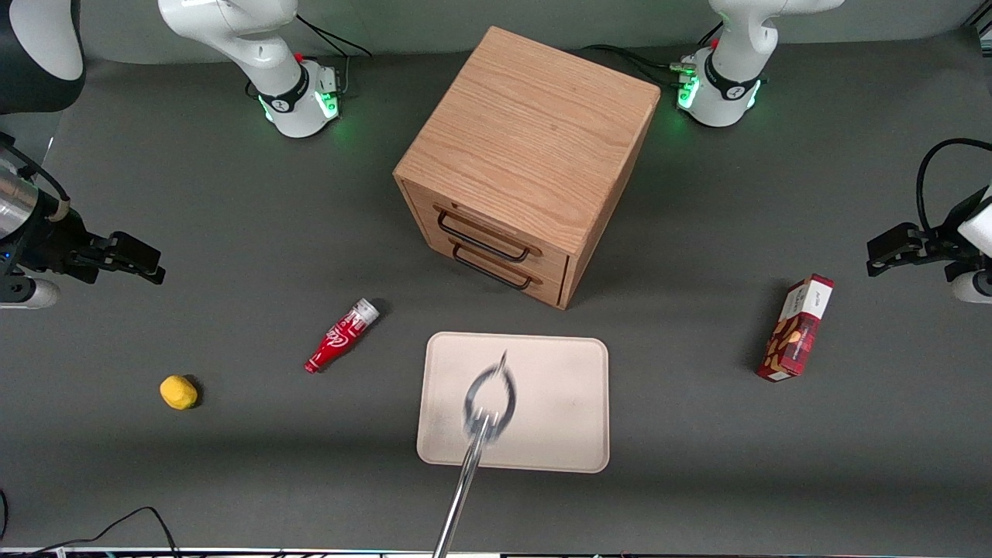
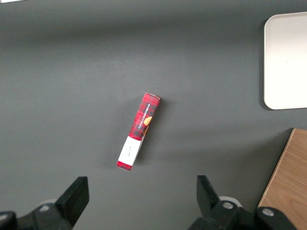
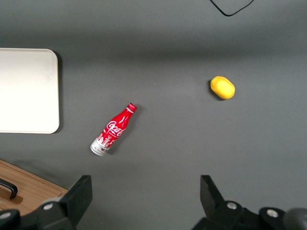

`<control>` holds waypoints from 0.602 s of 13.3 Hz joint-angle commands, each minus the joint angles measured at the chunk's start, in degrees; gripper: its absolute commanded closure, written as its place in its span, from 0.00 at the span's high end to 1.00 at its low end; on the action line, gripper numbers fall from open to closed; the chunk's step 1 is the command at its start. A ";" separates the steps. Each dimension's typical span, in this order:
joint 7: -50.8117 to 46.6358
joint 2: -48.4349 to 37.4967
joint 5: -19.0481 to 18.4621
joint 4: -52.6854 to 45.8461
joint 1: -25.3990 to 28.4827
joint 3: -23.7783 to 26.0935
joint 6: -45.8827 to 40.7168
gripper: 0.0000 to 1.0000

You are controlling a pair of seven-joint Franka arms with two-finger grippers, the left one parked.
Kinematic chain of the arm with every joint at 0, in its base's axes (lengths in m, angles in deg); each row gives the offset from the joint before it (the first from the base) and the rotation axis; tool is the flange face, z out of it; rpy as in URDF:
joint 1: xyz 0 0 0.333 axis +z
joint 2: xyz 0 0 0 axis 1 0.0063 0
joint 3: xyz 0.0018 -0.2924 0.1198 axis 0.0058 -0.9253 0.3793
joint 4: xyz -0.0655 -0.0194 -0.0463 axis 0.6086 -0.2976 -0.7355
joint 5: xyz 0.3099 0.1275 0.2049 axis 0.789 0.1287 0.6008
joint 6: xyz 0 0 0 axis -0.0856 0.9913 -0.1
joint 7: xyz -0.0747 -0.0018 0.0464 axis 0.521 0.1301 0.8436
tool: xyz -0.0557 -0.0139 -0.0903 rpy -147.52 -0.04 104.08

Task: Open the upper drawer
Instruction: 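Move the right gripper toward the upper drawer's black handle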

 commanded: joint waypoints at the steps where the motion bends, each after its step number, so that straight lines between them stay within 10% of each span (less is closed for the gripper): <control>1: -1.38 0.56 -1.33 -1.54 0.37 -0.11 -1.02 1.00; 8: 5.36 0.82 -0.80 -1.98 2.74 2.43 -4.79 1.00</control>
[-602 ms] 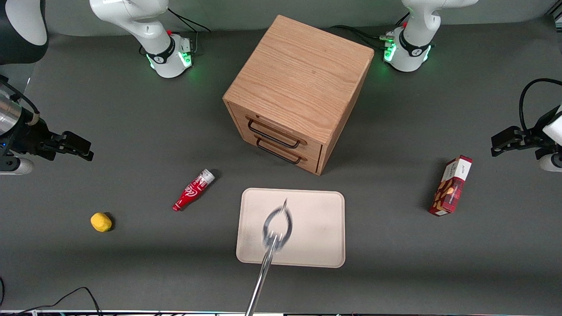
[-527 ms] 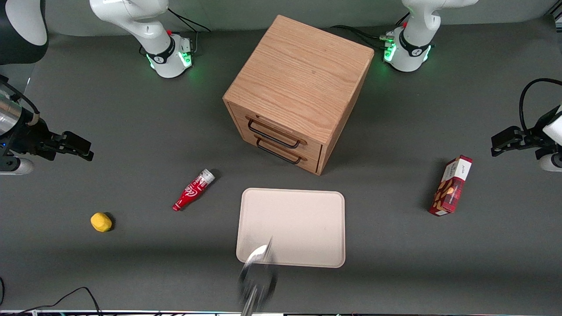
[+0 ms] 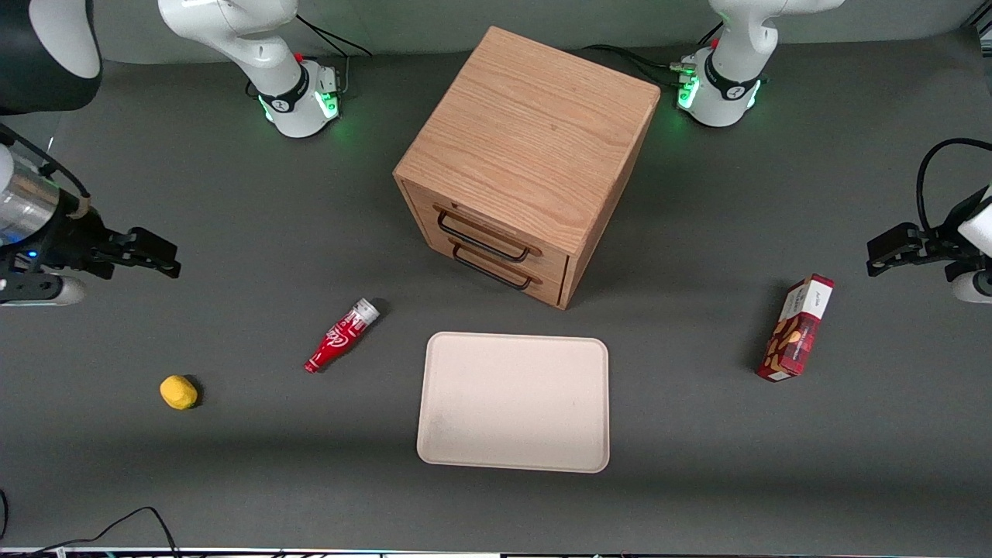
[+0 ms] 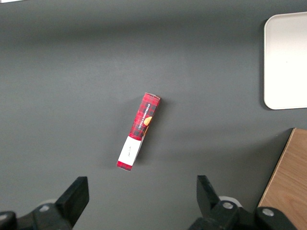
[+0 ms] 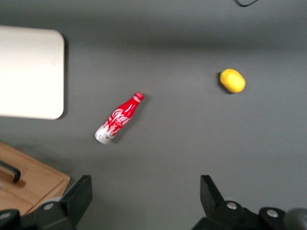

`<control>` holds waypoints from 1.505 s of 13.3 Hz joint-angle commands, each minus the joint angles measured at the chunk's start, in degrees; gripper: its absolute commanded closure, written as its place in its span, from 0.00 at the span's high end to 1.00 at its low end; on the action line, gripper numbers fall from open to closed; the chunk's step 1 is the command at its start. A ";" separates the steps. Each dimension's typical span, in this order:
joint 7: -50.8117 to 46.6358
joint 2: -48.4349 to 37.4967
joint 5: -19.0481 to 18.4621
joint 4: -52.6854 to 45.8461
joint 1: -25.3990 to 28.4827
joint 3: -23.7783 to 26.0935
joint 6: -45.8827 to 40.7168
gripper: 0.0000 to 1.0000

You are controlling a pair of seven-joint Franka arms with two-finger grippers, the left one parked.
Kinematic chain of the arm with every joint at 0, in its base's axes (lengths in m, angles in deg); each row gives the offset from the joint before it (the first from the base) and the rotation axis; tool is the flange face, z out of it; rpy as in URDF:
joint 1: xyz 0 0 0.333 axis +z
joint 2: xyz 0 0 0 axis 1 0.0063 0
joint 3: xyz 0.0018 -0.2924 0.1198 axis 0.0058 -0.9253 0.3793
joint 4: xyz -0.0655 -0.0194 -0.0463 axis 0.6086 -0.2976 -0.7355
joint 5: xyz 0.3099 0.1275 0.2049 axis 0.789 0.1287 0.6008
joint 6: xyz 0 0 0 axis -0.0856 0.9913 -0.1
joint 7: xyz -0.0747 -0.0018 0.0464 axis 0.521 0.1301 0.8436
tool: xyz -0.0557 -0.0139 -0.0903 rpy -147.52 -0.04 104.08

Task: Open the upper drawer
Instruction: 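Move the right gripper toward the upper drawer's black handle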

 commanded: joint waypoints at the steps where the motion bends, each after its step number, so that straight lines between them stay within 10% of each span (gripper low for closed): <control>1: 7.55 0.14 -0.71 -1.95 0.64 2.84 -2.66 1.00; 5: 24.45 -0.04 -0.02 -2.74 0.64 8.11 -2.75 1.00; 15: 24.73 10.32 0.08 -9.85 1.25 27.18 1.46 1.00; 20: 25.25 17.26 0.08 -9.68 3.53 28.34 7.88 1.00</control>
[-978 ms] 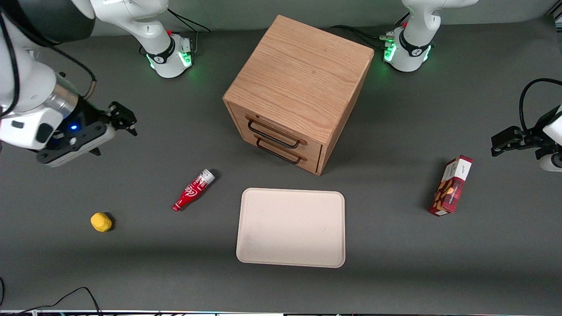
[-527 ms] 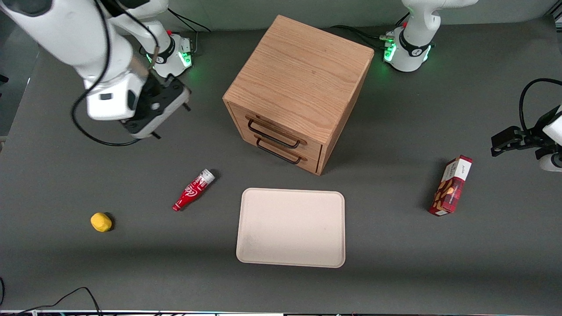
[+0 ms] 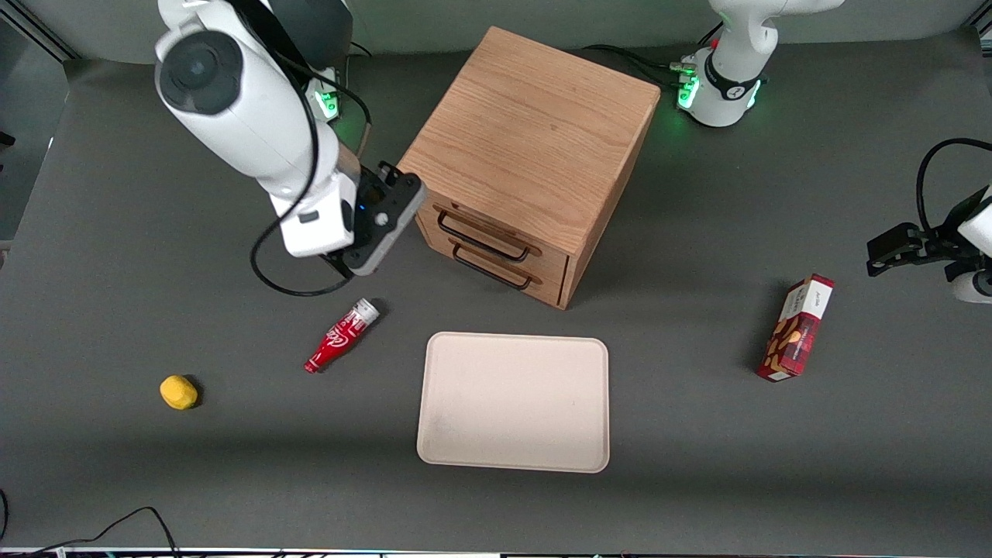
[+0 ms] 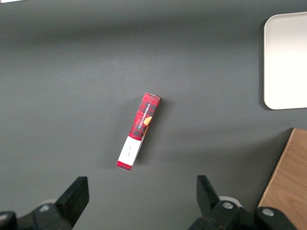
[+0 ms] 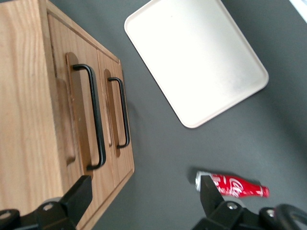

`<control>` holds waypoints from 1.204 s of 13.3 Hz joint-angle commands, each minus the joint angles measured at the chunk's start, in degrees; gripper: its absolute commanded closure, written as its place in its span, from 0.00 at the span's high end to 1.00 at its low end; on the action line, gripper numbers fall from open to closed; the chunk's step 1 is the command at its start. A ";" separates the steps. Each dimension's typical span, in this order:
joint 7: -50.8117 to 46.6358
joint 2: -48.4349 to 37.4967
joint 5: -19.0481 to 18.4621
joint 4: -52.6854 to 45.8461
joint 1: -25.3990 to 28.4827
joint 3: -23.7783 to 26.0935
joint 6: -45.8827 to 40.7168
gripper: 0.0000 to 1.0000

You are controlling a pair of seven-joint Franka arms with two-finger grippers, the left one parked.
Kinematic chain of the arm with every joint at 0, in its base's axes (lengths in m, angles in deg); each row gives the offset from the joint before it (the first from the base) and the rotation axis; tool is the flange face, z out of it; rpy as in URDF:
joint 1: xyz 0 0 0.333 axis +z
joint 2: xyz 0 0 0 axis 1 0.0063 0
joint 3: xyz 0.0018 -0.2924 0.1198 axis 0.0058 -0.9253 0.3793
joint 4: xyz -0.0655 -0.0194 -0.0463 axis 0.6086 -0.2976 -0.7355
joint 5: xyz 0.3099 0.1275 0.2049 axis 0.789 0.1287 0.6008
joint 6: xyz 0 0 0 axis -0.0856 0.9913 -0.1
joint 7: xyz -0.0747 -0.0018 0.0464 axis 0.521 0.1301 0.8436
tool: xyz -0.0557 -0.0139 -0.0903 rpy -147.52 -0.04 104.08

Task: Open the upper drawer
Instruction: 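Hook the right gripper onto the upper drawer's black handle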

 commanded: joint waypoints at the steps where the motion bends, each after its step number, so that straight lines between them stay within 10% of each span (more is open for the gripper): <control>1: 1.83 5.36 0.30 -2.89 1.11 1.42 1.01 1.00; 6: 2.36 9.76 6.62 -1.67 1.02 3.80 4.00 1.00; 16: 7.19 11.96 6.81 2.81 0.59 3.80 6.72 1.00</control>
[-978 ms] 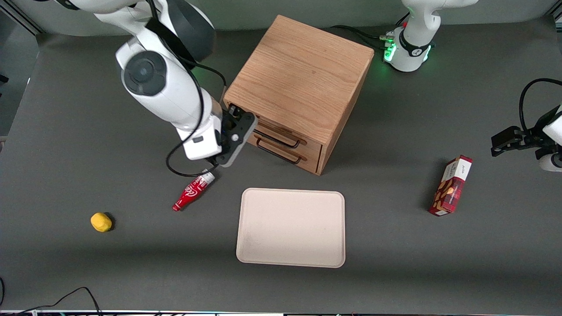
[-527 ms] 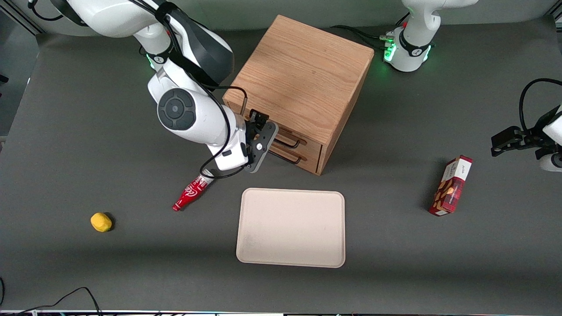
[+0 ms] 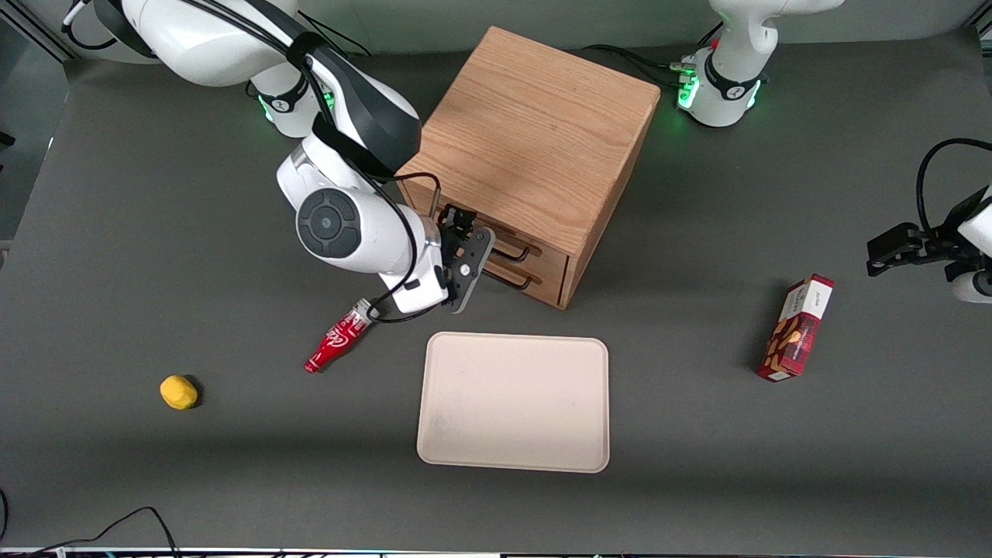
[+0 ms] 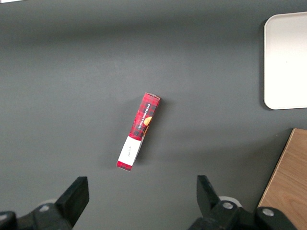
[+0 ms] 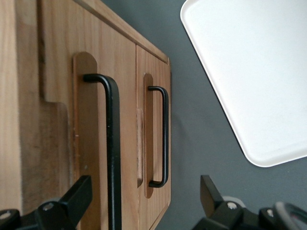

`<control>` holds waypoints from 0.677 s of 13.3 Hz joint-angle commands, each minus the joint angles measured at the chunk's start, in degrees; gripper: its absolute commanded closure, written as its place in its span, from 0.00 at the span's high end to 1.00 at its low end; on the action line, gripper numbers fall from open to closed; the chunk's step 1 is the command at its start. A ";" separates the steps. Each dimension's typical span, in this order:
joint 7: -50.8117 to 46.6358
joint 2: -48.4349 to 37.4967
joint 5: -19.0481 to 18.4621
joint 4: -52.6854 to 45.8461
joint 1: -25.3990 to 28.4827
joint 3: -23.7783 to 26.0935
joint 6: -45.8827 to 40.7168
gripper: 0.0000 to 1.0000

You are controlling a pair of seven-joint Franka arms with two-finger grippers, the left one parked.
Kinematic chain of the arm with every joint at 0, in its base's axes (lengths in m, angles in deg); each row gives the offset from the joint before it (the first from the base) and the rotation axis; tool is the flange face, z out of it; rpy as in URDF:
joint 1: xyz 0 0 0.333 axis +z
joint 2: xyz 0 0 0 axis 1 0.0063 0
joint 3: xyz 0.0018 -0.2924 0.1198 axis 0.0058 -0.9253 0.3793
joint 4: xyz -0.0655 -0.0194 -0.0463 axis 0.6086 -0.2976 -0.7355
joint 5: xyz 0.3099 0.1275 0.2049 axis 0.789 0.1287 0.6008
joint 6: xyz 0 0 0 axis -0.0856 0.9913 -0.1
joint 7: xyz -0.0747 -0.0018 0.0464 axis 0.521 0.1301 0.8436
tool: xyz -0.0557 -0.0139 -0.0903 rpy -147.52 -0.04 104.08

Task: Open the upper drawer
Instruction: 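Hook the right gripper onto the upper drawer's black handle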

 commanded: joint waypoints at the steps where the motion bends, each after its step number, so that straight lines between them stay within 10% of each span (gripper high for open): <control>1: 2.20 -0.21 0.93 2.89 -0.36 0.22 3.07 1.00; 9: 5.44 0.84 0.14 5.01 0.08 -0.48 7.48 1.00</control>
